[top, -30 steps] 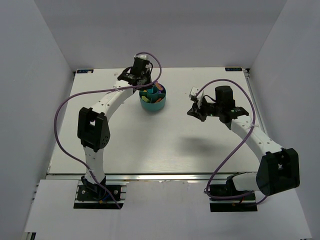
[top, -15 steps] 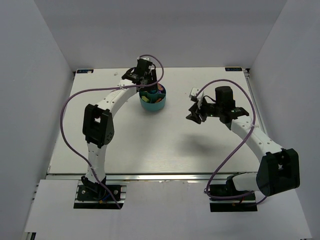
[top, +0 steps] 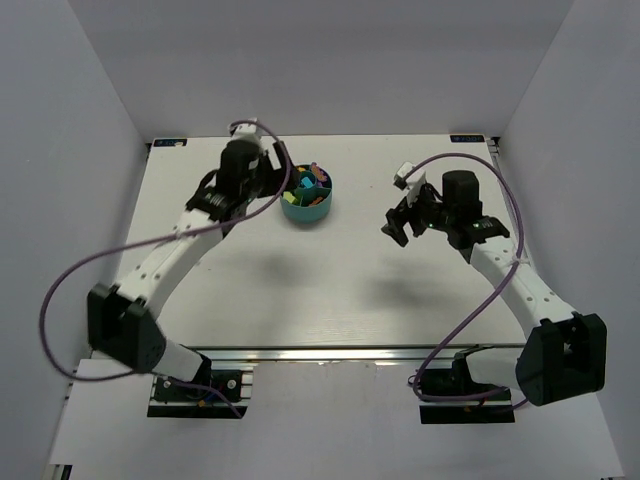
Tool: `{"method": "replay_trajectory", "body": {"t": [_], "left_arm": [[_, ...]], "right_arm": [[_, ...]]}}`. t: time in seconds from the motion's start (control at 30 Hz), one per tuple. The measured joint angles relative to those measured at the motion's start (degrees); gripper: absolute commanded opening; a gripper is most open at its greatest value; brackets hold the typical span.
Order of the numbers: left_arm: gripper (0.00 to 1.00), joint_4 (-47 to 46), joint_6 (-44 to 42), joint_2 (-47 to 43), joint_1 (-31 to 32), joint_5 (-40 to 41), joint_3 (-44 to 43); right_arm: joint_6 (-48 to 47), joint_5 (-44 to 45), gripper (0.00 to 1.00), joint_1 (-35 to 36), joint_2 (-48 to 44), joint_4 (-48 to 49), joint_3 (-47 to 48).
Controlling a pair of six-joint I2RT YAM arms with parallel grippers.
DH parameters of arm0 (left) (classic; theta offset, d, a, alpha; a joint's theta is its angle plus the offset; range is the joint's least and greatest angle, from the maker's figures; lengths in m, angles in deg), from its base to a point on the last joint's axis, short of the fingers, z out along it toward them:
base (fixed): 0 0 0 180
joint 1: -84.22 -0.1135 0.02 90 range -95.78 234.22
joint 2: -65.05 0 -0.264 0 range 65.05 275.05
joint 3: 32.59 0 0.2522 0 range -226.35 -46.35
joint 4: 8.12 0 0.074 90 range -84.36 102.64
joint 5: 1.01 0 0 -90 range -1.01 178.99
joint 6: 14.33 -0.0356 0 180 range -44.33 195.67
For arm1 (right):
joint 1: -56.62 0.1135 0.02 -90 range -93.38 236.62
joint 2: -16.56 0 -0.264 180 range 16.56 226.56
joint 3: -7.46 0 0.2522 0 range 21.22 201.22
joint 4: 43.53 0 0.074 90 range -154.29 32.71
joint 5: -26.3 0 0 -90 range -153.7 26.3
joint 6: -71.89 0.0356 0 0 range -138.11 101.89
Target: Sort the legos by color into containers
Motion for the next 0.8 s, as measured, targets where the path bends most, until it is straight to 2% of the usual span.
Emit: {"method": "replay_trajectory", "body": {"t": [0.13,0.3,0.57,0.8], "left_arm": [[0.98,-9.2,2.86,-16.46,0.09,-2.36,16.39],[0.98,-16.33,5.22,-24.94,0.11,-4.46,27.67],[0.98,-19.41,6.54,-26.91,0.13,-8.24,31.93],[0.98,-21.14,6.71,-27.56,0.13,-10.08,31.95]], "right_arm": [[3.91,5.14,0.89,-1.97,-0.04,-1.01,1.44],[9.27,5.92,0.89,-6.01,-1.7,-1.36,2.29],[19.8,14.27,0.89,-6.14,-3.87,-1.27,2.29],[22.84,20.87,0.89,-6.23,-4.87,-1.95,2.29]]}}
